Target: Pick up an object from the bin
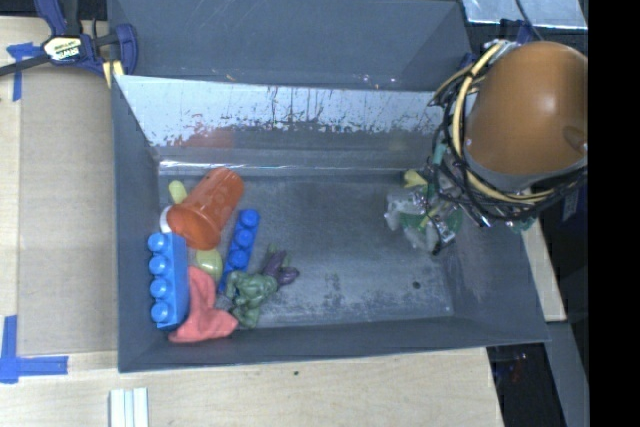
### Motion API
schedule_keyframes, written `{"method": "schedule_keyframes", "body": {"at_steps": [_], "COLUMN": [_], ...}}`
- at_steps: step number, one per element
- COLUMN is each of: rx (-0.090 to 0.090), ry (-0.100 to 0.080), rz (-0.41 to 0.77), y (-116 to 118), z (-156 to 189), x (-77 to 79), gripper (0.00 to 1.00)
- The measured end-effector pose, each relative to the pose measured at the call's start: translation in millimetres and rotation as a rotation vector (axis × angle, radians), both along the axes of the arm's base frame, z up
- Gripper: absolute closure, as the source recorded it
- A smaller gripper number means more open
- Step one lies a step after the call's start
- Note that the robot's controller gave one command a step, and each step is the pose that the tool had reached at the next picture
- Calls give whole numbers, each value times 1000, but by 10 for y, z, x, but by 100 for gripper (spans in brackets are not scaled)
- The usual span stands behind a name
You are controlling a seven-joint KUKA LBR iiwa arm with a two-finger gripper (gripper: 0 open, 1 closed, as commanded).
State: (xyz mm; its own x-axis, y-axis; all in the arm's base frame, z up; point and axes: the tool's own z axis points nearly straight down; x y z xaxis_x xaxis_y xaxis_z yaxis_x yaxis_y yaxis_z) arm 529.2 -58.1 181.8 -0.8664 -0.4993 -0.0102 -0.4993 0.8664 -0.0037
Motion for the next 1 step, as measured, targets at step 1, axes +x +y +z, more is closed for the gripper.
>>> {"method": "schedule_keyframes", "body": {"at_steps": [1], "rx": [0], "ry": [-2], "rz": [-1], "y": [-1], "z": [276], "x": [5], "gripper": [100]}}
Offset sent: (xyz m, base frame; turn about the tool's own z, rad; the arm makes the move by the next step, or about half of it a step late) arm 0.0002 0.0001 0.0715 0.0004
